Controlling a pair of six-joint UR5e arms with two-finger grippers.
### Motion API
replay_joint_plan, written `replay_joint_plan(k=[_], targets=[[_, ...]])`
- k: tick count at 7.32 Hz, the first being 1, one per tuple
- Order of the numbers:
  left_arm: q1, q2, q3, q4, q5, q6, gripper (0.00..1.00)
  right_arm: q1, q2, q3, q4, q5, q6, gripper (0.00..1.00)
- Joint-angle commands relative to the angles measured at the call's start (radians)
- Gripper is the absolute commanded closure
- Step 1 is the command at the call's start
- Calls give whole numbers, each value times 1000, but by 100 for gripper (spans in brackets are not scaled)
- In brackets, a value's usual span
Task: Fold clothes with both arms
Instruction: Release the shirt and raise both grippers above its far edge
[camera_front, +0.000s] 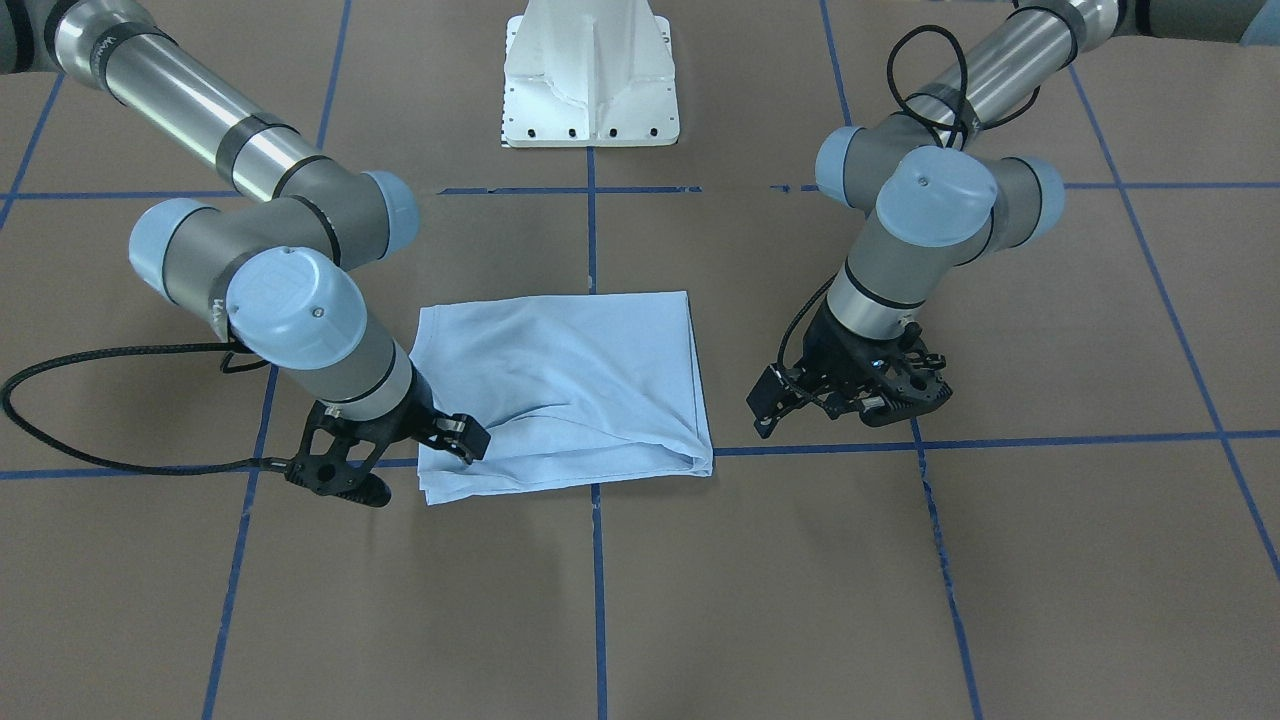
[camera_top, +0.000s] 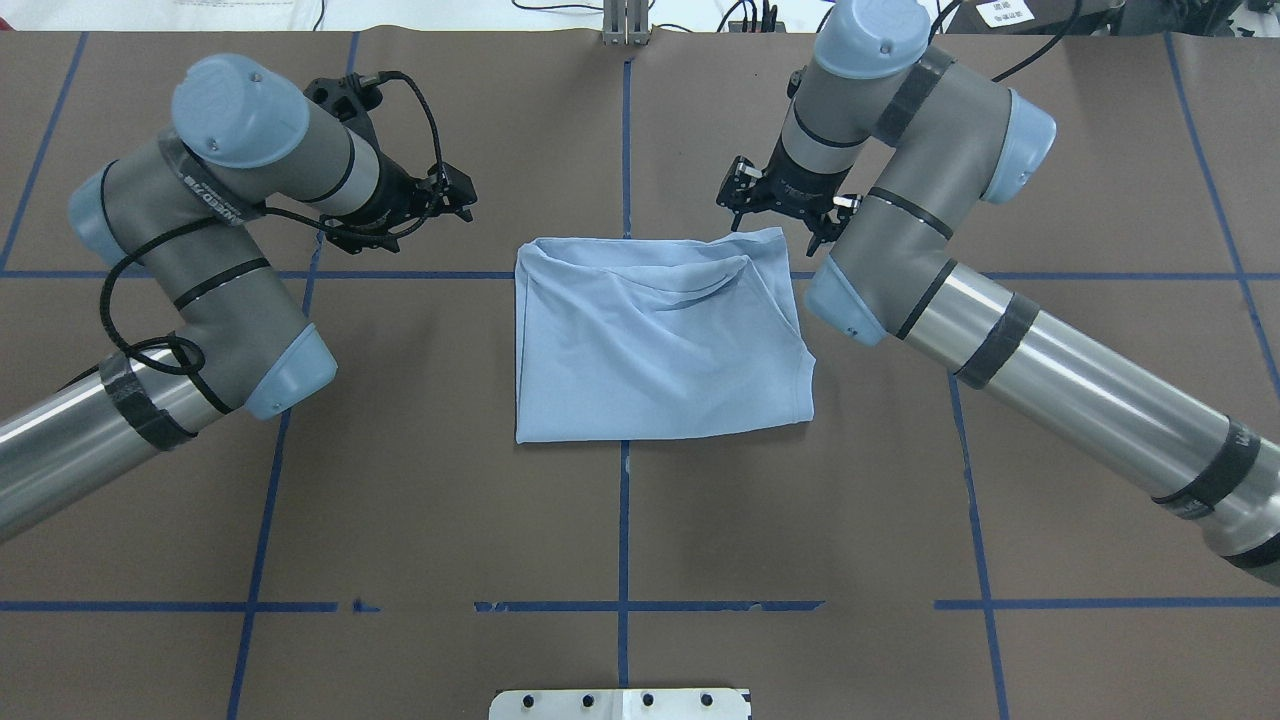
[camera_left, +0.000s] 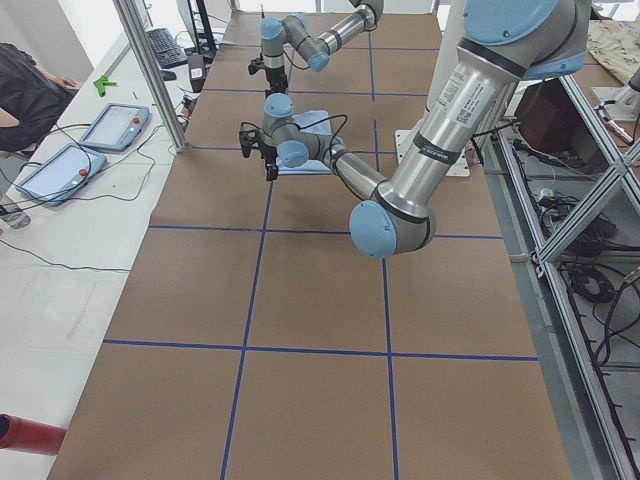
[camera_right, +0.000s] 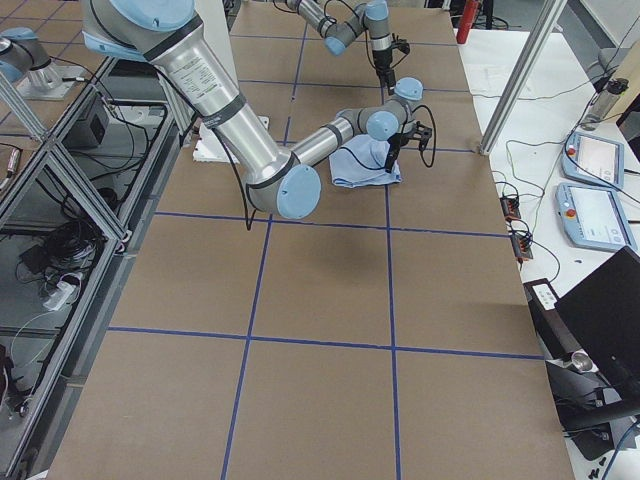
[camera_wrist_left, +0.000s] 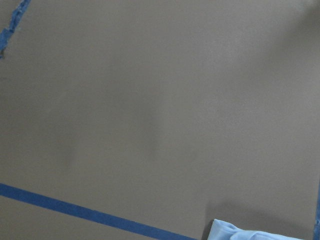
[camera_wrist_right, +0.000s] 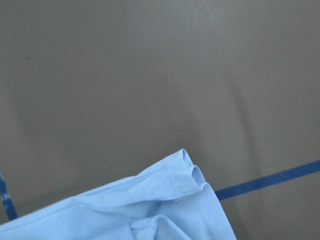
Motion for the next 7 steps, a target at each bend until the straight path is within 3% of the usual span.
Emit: replay_joint_plan(k=[1, 7], targets=[[0, 23, -45, 3, 3, 1, 0, -52, 10, -12, -24, -29, -21, 0], [1, 35, -92, 7, 5, -24, 0, -18, 84, -184, -18, -160, -236, 0]])
